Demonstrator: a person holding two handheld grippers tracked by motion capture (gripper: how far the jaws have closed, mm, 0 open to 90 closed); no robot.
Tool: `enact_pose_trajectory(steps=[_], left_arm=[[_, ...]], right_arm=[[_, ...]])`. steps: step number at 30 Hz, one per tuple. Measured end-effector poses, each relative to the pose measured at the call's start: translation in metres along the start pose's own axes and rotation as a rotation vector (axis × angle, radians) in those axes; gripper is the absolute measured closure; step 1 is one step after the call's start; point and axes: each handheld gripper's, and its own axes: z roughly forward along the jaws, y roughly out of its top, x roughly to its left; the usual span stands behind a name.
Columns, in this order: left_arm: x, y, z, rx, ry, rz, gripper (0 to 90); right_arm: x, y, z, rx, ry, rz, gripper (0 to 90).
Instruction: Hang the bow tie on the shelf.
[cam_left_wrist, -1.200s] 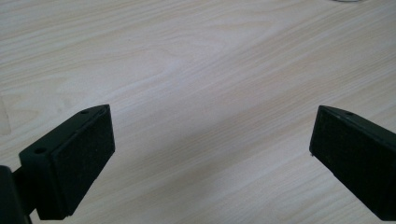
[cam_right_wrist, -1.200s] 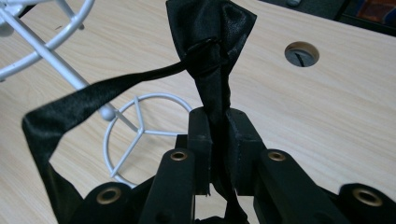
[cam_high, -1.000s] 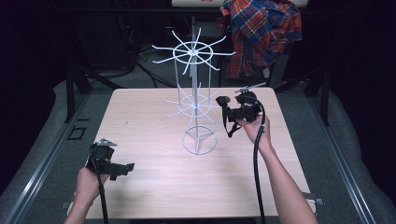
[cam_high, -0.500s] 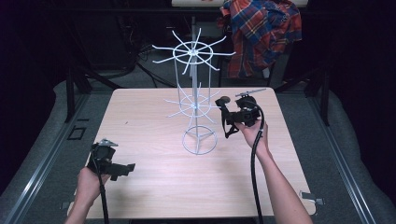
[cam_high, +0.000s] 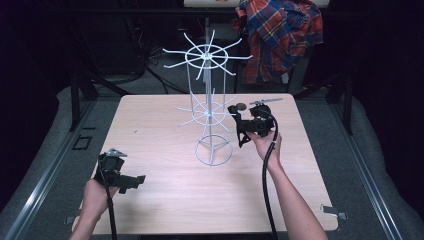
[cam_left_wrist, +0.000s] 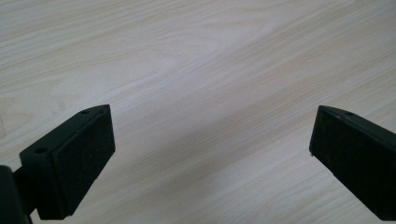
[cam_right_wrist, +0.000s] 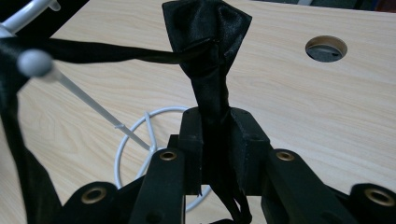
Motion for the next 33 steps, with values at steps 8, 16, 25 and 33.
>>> enact_pose_trajectory(steps=[8, 16, 25, 33], left_arm=[[0.001, 0.001, 0.000, 0.000, 0.001, 0.001, 0.3], [0.002, -0.001, -0.002, -0.008, 0.002, -0.011, 0.3], [0.003, 0.000, -0.003, -0.010, -0.005, -0.010, 0.2], [0.000, 0.002, -0.002, -0.013, -0.006, -0.013, 0.2]], right_arm=[[0.004, 0.000, 0.008, -0.020, 0.018, 0.029, 76.1], [0.010, 0.002, 0.012, -0.023, 0.034, 0.023, 75.6], [0.018, 0.004, 0.013, -0.018, 0.040, 0.007, 74.4], [0.019, 0.002, 0.013, -0.011, 0.033, 0.010, 67.2]])
